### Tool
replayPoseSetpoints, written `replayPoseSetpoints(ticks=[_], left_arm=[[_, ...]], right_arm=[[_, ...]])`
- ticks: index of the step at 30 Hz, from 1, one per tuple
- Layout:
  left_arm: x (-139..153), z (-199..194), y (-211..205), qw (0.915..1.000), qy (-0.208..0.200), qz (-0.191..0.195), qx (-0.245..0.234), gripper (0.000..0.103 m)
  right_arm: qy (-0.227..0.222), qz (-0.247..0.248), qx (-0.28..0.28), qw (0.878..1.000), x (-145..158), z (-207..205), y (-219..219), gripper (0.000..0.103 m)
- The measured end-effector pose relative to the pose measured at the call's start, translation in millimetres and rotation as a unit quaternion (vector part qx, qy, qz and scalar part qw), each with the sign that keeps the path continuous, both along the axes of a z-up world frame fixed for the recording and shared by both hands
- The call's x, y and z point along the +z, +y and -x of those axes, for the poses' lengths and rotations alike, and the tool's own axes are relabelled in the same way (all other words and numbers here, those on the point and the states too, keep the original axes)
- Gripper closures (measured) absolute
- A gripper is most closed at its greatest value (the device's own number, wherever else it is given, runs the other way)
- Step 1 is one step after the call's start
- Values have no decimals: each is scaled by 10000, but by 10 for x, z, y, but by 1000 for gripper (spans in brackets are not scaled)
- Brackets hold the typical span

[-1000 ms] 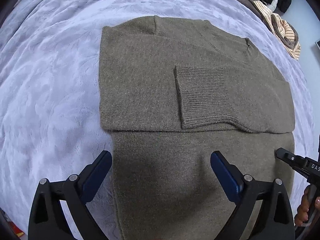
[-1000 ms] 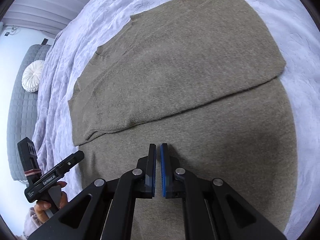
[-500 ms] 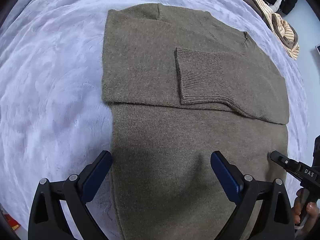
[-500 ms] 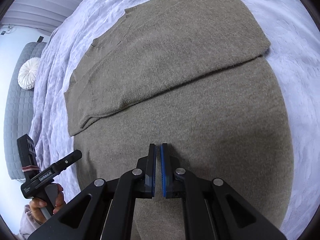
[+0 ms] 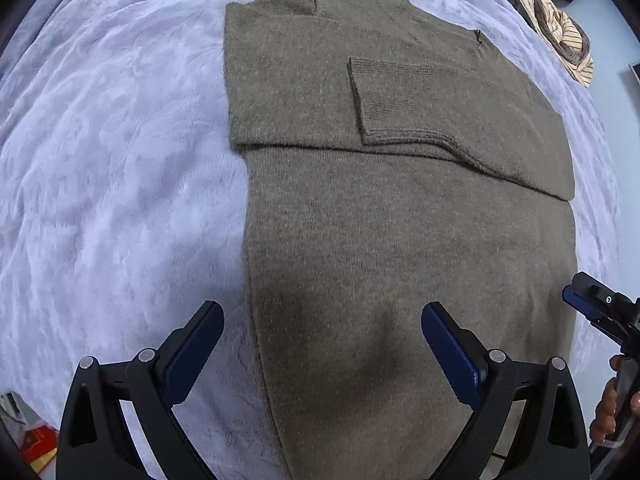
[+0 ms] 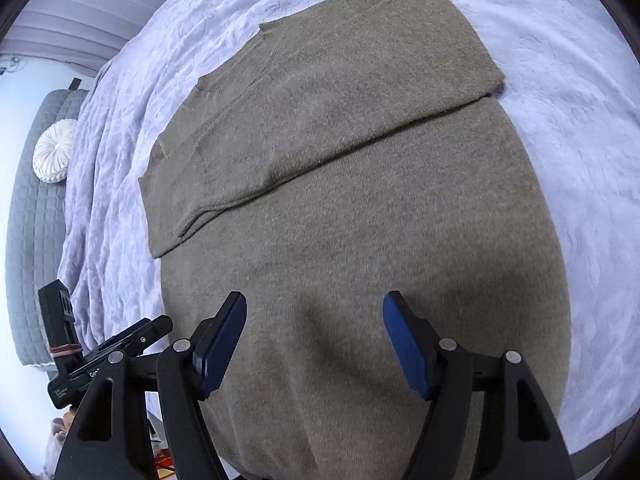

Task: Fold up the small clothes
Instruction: 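Release the cuff and smooth the folded sweater with both grippers, then grasp the sweater hem with both grippers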

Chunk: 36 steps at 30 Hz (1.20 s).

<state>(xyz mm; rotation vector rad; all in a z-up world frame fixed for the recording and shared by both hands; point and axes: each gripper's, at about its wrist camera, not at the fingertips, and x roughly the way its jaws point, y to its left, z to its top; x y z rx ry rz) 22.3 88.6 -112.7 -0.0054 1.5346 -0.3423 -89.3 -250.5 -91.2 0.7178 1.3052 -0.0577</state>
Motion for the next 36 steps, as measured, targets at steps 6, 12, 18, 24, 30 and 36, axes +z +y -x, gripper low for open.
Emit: replayPoseSetpoints(ticks=[6, 12, 18, 24, 30, 36], left_arm=[[123, 181, 106, 9995, -48, -122, -272, 4], [214, 314, 219, 9989, -16, -109, -452, 4], [305, 514, 427, 9991, 51, -108, -396, 4], [224, 759, 505, 9994, 314, -118, -131, 4], [147, 1132, 574, 9980, 621, 6, 124, 4], [-44, 1486, 621, 9930, 1099, 366, 235, 4]], right_arm=[[244, 12, -158, 9996, 33, 190, 132, 29], [386, 7, -311, 9988, 95, 352, 274, 29], [571, -117, -164, 9982, 91, 427, 334, 29], [657, -14, 306, 9974, 84, 545, 152, 29], [729, -103, 457, 9962, 16, 904, -303, 29], [986, -326, 778, 9915, -169, 1329, -635, 29]])
